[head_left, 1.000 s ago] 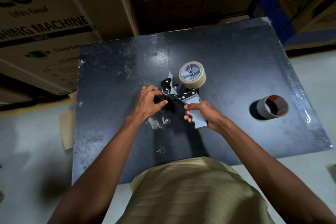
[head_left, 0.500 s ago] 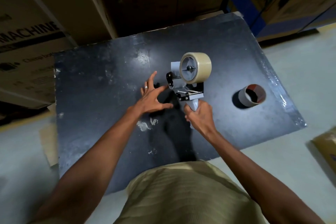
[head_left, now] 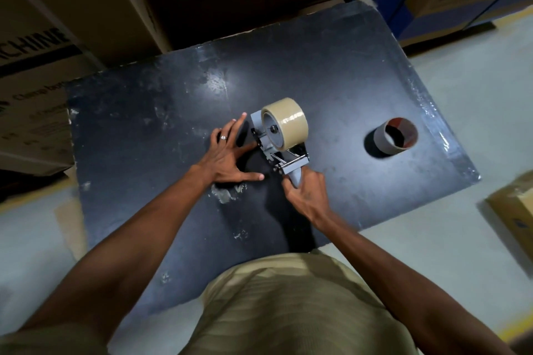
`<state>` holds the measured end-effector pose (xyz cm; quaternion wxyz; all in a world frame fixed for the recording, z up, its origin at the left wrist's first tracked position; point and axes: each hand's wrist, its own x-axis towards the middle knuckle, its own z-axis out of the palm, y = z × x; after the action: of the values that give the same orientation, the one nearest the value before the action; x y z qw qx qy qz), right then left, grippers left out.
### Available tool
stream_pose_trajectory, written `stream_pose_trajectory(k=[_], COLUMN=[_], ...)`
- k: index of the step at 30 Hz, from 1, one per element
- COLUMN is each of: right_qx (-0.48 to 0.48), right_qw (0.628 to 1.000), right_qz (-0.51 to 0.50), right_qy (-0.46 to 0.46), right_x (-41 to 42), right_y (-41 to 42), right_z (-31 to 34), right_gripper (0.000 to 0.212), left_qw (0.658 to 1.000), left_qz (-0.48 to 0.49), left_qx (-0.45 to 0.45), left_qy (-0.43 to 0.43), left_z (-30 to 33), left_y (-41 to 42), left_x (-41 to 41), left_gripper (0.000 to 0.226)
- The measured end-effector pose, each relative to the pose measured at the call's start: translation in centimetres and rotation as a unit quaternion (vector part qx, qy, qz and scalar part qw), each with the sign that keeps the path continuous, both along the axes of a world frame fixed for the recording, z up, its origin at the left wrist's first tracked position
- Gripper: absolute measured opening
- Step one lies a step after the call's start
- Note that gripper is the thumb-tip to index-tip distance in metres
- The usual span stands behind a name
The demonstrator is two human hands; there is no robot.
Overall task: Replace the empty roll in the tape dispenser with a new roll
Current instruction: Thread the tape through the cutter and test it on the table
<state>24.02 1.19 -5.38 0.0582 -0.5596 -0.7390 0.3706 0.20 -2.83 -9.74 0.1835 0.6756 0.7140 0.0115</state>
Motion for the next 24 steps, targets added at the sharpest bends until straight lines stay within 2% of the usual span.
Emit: stream_pose_trajectory(k=[2,7,11,24], right_qx=[-0.004,-0.002,0.031,0.038], right_qw=[1.0,1.0,0.999,0.996], right_qz=[0.005,-0.003,0.024,0.063], right_qy=[-0.006,0.006,-0.003,-0.048], right_x=[0.0,0.0,0.1,0.7], right_y=[-0.1,-0.3,-0.8,-0.7], right_z=[-0.1,-0.6,-0.9,-1.5], right_gripper=[0.021,0.033,0.035,0.038], left_qw=[1.0,0.998,0.997,0.997], left_qz=[-0.008,-0.009,-0.014,-0.014], left_qx=[0.009,0.028,0.041,0.007], left_qy=[0.012,0.046,0.061,0.082], left_z=[-0.3,-0.7,-0.6,-0.3], left_y=[0.0,0.1,0.2,0.4], left_x=[-0.2,-0.6,-0.7,-0.3], left_gripper=[0.097,0.099,0.1,0.103])
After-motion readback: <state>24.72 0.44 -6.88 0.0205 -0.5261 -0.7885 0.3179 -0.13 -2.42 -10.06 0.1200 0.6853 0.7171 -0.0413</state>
